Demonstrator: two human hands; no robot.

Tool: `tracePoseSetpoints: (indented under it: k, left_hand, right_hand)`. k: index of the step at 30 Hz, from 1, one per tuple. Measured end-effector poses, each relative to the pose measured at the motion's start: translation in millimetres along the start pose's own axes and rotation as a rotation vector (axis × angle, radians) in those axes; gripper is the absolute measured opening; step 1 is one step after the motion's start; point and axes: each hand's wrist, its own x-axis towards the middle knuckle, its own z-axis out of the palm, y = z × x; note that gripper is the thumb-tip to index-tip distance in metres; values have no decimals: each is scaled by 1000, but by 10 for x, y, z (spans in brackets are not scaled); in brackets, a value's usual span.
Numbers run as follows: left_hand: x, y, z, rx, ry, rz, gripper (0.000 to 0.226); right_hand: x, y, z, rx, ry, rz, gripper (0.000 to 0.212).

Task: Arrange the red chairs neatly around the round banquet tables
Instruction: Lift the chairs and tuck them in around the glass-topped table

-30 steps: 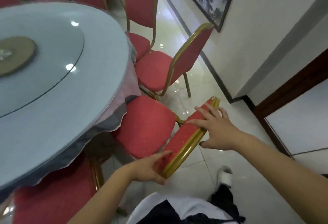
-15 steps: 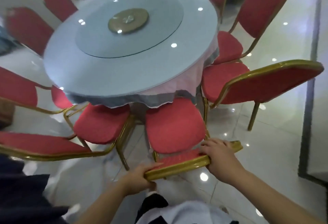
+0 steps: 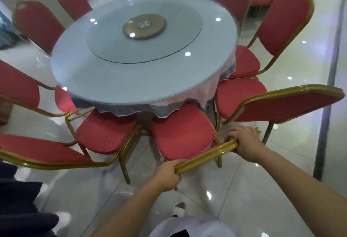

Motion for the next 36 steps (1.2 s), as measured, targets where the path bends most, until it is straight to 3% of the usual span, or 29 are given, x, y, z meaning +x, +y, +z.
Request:
tracePoseSetpoints:
  k: [3,8,17,23,26,28,30,36]
  left_hand:
    - [27,-55,-19,91,-17,9,72]
    - [70,-20,-141,253,-34,78,68]
    - [301,-95,-470,227,29,88,65]
    - [323,-120,-529,249,-14,131,61]
    - [334,-148,-562,249,-25,146,64]
    - [343,-169,-569,246,-20,161,63]
    - [339,-192,-559,256,-19,173,62]
    - [296,-289,-479,274,-42,146,66]
  right_hand:
    - [-41,-82,43,-60,20,100,16]
    - [-28,-85,67,16,36,170,31]
    - [399,-303,-60,-34,23,202,32]
    - [398,-443,-169,-114,-43,276,36]
    - [351,-529,-118,-128,-54,360,52]
    - [262,-622,-29,-134,-12,296,59]
    - [191,-756,72,-126,50,249,55]
    - [167,-931,265,-65,134,349,29]
